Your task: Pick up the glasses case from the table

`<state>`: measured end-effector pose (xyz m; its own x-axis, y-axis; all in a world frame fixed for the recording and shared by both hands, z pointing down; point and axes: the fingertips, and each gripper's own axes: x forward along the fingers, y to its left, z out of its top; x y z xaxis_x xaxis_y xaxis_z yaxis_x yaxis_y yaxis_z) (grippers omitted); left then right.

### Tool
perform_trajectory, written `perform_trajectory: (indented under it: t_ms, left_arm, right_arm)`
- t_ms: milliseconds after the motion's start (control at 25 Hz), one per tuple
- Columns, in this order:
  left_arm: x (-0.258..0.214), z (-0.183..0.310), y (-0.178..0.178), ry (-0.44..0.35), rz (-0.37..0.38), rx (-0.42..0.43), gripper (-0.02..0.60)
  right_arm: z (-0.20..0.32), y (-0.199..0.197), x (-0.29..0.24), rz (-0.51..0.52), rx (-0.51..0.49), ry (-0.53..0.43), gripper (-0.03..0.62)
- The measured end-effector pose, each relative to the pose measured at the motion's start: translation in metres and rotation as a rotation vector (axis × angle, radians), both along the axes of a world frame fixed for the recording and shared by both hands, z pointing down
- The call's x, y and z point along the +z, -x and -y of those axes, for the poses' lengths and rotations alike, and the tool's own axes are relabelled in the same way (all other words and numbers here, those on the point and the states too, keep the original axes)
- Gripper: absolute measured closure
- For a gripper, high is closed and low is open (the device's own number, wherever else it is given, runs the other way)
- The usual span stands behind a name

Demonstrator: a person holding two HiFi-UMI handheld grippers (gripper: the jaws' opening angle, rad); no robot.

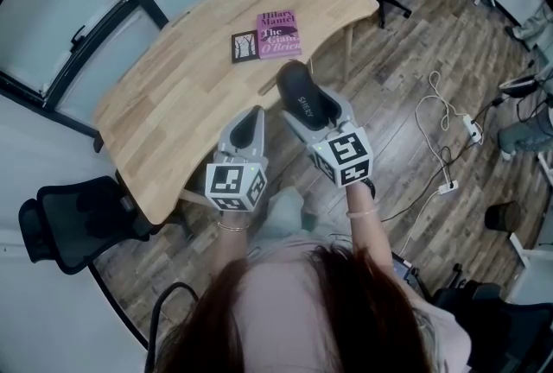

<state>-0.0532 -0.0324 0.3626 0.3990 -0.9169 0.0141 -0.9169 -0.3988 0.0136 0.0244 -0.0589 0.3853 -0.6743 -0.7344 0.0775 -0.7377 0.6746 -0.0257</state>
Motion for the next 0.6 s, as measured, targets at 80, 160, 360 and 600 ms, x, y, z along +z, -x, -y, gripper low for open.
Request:
perform_trajectory:
  t_ms: [80,160,360,600]
  left_arm:
    - [0.001,-0.003,0.002,0.000,-0.002,-0.007,0.572]
    - [0.000,-0.005,0.004,-0.001,-0.005,-0.012,0.572]
    - [0.001,-0.009,0.010,-0.003,-0.005,-0.020,0.572]
    - [0.003,-0.011,0.014,0.000,-0.003,-0.024,0.572]
  right_arm:
    - [-0.001,-0.001,-0.001,0.003,0.001,0.000,0.256]
    - [-0.003,0.000,-0.002,0.005,0.002,-0.002,0.256]
    - [-0.008,0.005,-0.001,0.004,-0.001,-0.004,0.256]
    - [-0.011,0.008,0.000,0.005,-0.006,-0.005,0.256]
